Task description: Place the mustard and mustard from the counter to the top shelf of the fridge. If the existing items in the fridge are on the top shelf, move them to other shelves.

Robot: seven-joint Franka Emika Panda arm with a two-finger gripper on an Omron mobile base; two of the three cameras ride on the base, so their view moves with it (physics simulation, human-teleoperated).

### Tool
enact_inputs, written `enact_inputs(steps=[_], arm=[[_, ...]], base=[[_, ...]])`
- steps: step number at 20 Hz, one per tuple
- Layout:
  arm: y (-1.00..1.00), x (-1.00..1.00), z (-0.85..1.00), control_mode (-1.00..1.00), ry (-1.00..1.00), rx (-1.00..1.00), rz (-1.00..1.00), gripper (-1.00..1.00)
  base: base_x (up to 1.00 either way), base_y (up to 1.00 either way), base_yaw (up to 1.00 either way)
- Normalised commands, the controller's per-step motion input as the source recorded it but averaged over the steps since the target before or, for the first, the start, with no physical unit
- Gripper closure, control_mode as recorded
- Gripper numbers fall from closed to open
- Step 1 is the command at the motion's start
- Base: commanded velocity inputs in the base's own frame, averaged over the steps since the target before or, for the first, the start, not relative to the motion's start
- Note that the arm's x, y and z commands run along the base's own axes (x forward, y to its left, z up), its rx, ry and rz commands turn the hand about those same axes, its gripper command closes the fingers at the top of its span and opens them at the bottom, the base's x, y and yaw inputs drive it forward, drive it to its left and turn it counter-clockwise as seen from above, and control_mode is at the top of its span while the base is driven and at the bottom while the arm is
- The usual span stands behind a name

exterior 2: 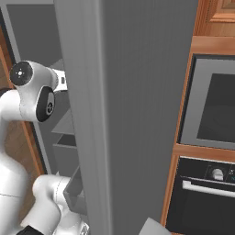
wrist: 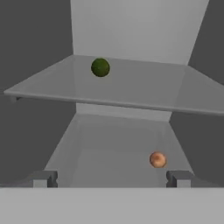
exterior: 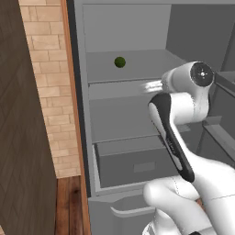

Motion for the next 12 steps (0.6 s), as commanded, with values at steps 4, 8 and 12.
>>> enact_inputs(steps=[4, 8, 12], arm=[[0.48, 0.14, 0.59, -1.0, -0.01, 0.01, 0.0, -1.0], [0.42, 0.48, 0.41, -1.0, 0.04, 0.07, 0.01, -1.0], [0.14, 0.57, 0.2, -1.0, 0.04, 0.01, 0.02, -1.0]], base=[[0.0, 0.0, 0.0], [0.0, 0.0, 0.0], [0.0, 0.0, 0.0]])
